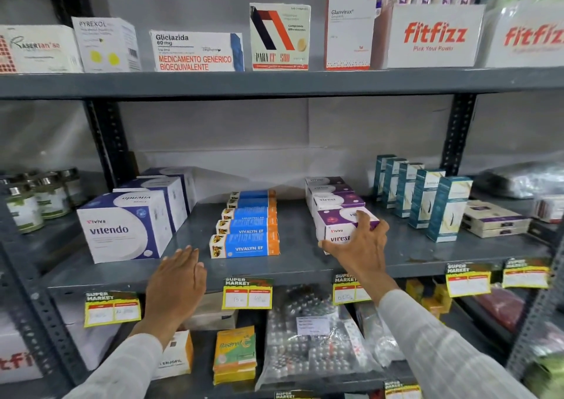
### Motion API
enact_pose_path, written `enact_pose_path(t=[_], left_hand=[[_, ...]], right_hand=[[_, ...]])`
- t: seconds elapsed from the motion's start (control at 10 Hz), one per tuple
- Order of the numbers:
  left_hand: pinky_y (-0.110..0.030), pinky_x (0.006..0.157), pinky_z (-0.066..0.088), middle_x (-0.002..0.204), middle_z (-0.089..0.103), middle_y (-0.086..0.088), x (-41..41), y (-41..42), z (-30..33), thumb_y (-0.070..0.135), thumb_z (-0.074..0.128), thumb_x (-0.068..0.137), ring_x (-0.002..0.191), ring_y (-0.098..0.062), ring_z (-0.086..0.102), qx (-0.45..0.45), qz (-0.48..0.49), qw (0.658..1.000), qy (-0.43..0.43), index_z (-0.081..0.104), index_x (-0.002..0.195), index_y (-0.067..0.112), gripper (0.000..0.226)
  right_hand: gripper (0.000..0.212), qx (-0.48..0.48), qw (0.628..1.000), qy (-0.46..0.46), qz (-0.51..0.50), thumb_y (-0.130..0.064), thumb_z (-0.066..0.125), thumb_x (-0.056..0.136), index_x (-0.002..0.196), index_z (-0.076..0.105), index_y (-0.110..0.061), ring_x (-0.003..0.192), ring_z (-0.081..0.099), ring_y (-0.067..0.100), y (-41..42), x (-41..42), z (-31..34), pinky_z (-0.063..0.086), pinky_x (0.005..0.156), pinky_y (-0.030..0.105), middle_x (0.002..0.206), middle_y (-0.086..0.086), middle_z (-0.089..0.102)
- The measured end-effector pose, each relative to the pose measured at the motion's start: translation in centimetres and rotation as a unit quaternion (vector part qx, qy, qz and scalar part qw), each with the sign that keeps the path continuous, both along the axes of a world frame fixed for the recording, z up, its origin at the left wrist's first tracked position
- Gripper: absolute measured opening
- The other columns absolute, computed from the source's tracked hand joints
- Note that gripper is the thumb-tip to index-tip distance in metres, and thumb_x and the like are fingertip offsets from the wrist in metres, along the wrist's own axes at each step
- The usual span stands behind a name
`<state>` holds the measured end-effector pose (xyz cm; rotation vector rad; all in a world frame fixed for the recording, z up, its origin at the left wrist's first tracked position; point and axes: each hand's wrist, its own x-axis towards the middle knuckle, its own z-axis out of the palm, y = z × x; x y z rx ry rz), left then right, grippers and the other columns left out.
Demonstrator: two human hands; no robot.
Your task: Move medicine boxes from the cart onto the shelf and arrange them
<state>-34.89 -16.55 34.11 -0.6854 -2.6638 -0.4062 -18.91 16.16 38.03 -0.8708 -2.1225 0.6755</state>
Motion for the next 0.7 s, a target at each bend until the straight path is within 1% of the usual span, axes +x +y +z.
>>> enact_pose_path(t=[0.2, 0.3, 0.4, 0.5, 0.6, 0.7], left_hand=[[-0.043, 0.128, 0.021, 0.164, 0.040, -0.007, -0.2, 0.0, 0.1, 0.043, 0.019, 0.106, 0.154, -0.025, 0.034, -0.008, 0.006, 1.000, -0.006, 0.040, 0.156, 0.014, 0.061], [-0.042, 0.129, 0.019, 0.166, 0.038, -0.006, -0.3, 0.0, 0.0, 0.046, 0.011, 0.103, 0.155, -0.023, 0.032, -0.016, 0.006, 1.000, -0.017, 0.039, 0.156, 0.015, 0.068], [-0.043, 0.129, 0.021, 0.165, 0.039, -0.006, -0.3, 0.0, -0.2, 0.046, 0.010, 0.104, 0.155, -0.024, 0.032, -0.007, 0.008, 1.000, -0.018, 0.040, 0.156, 0.015, 0.067], [-0.044, 0.129, 0.022, 0.165, 0.039, -0.006, 0.3, -0.2, 0.4, 0.043, 0.021, 0.107, 0.155, -0.024, 0.032, 0.035, 0.011, 0.998, -0.049, 0.040, 0.156, 0.016, 0.059], [-0.049, 0.117, 0.039, 0.161, 0.046, -0.007, 2.3, 0.0, 2.1, 0.040, 0.033, 0.108, 0.149, -0.029, 0.042, 0.172, 0.007, 0.982, -0.082, 0.041, 0.155, 0.021, 0.051], [-0.038, 0.093, 0.051, 0.149, 0.059, -0.009, 4.3, 1.7, 6.6, 0.044, 0.037, 0.105, 0.133, -0.029, 0.058, 0.304, -0.039, 0.952, 0.005, 0.047, 0.152, 0.023, 0.052]], right_hand=[[0.113, 0.034, 0.999, -0.002, -0.028, -0.072, 0.078, 0.052, 0.144, 0.030, -0.027, 0.116, 0.046, 0.040, -0.1, 0.5, -0.6, 0.051, 0.097, 0.051, 0.134, 0.011, 0.028], [0.113, 0.034, 0.998, -0.008, -0.047, -0.073, 0.077, 0.053, 0.144, 0.030, -0.026, 0.112, 0.048, 0.038, -0.5, 0.6, -0.4, 0.054, 0.093, 0.052, 0.132, 0.013, 0.030], [0.114, 0.037, 0.998, -0.018, -0.055, -0.076, 0.076, 0.052, 0.144, 0.029, -0.026, 0.110, 0.049, 0.038, -0.5, 0.5, -0.5, 0.055, 0.092, 0.051, 0.130, 0.013, 0.031], [0.125, 0.017, 0.998, -0.039, -0.037, -0.081, 0.075, 0.052, 0.150, 0.021, -0.026, 0.122, 0.044, 0.046, -0.9, 1.0, 0.1, 0.048, 0.102, 0.056, 0.141, 0.015, 0.026], [0.140, -0.004, 0.999, -0.041, -0.007, -0.085, 0.074, 0.056, 0.161, 0.001, -0.027, 0.154, 0.008, 0.046, -0.9, 2.3, 1.7, 0.018, 0.121, 0.066, 0.167, 0.018, 0.002], [0.109, 0.023, 0.987, 0.156, 0.044, -0.076, 0.073, 0.071, 0.157, 0.020, -0.034, 0.153, 0.021, 0.025, -0.6, 4.7, 6.1, 0.026, 0.122, 0.062, 0.163, -0.004, 0.021]])
